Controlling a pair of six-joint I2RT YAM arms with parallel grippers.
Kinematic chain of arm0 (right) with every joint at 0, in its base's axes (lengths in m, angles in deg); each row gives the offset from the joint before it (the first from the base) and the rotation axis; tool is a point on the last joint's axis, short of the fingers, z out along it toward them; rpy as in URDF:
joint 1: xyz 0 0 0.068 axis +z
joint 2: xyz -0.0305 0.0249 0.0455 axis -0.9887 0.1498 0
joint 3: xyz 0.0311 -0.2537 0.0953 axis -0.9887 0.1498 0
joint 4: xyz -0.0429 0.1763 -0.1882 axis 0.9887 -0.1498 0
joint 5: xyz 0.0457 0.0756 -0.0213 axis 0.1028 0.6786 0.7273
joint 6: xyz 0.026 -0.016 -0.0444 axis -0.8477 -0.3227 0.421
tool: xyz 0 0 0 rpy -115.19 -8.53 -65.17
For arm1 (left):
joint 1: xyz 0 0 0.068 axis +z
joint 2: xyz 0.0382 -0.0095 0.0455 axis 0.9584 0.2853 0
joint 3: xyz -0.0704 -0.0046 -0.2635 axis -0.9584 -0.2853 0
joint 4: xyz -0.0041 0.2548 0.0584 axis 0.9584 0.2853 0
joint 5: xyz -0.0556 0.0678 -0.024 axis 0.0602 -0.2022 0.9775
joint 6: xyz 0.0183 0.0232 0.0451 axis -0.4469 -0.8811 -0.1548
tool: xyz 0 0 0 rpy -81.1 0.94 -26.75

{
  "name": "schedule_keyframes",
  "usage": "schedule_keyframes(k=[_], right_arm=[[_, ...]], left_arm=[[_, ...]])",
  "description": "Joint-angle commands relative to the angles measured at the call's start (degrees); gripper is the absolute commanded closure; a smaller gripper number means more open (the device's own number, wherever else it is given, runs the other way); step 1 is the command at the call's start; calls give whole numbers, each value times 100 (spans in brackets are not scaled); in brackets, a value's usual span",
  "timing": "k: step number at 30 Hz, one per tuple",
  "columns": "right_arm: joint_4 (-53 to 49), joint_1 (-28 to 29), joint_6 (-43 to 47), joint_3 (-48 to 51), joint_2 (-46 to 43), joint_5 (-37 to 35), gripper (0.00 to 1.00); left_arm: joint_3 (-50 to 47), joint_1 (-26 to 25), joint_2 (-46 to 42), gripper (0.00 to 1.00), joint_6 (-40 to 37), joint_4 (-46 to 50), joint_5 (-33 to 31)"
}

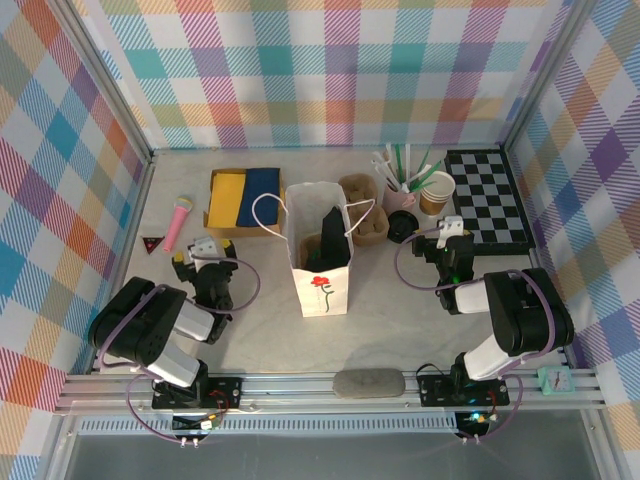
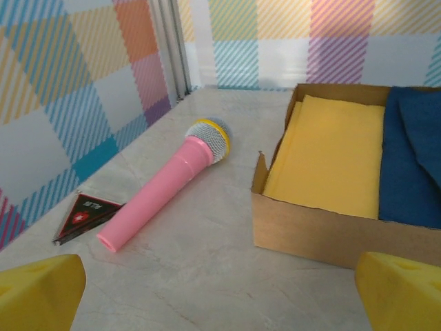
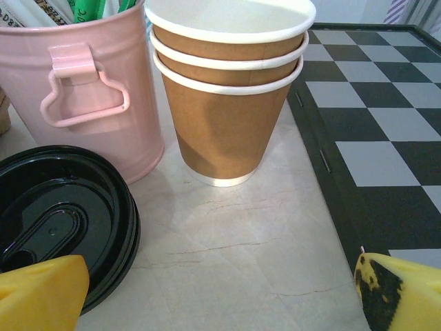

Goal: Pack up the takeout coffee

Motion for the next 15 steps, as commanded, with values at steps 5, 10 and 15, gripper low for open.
schedule_keyframes(k=[5, 10, 15], right_arm=[[-424, -229, -231, -288, -91, 389, 1], [-410, -229, -227, -279, -104, 389, 1], [-361, -229, -222, -253, -103, 380, 1]], left_arm=[[175, 34, 258, 0, -408, -279, 1308], [247, 129, 194, 0, -368, -29, 1558], [738, 597, 396, 0, -123, 767, 2370]])
